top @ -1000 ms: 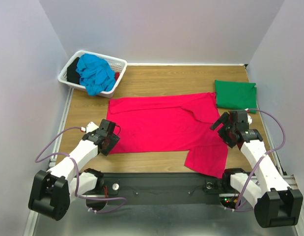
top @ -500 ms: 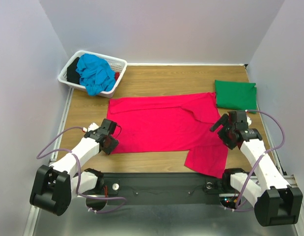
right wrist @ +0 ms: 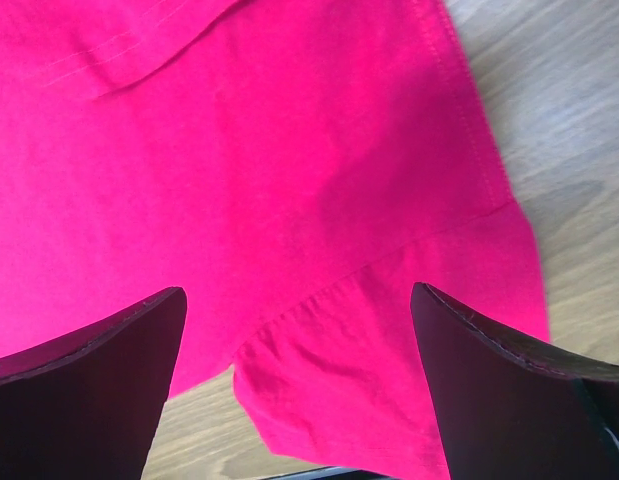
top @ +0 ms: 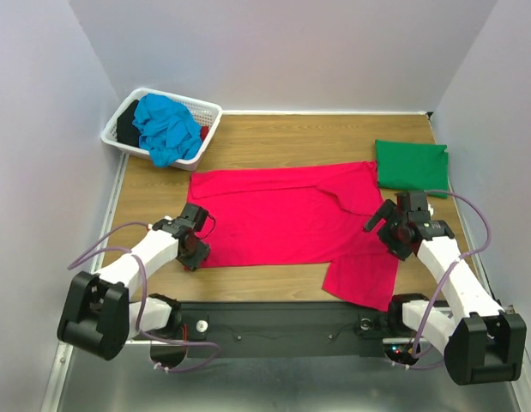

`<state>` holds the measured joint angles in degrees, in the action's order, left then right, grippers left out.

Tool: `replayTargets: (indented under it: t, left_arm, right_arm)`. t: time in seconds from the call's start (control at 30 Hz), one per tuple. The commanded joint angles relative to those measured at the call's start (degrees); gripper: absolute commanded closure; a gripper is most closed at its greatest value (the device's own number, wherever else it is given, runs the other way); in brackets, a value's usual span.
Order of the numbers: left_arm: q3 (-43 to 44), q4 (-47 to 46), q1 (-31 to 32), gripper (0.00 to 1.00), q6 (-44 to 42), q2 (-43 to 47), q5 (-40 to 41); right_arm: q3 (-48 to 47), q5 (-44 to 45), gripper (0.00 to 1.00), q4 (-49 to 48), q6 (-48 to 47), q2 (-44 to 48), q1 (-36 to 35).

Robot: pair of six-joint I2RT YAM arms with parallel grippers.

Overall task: Fold and stack the t-shirts
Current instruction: Fold the tshirt

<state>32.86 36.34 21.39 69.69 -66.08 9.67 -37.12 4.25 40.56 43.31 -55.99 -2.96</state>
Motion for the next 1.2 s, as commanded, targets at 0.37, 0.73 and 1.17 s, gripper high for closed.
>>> replayTargets:
  t: [0.37,0.73,1.17]
  left_arm:
    - [0.19,-1.70,0.32,0.60,0.54,-8.36,2.02]
    - [-0.87,-2.85,0.32,1.00,-1.22,-6.17,1.58]
    - [-3.33,-6.36,0.32,1.00,-5.35,-0.71,2.55]
  right_arm:
    - [0.12,-3.54,0.00,-2.50,-0.77,0.52,0.59]
    - [-0.05,-3.20,0.00,2.76,0.99,3.16,0.59]
    - [2.58,-10.05,0.00,20.08,1.60,8.62,0.33]
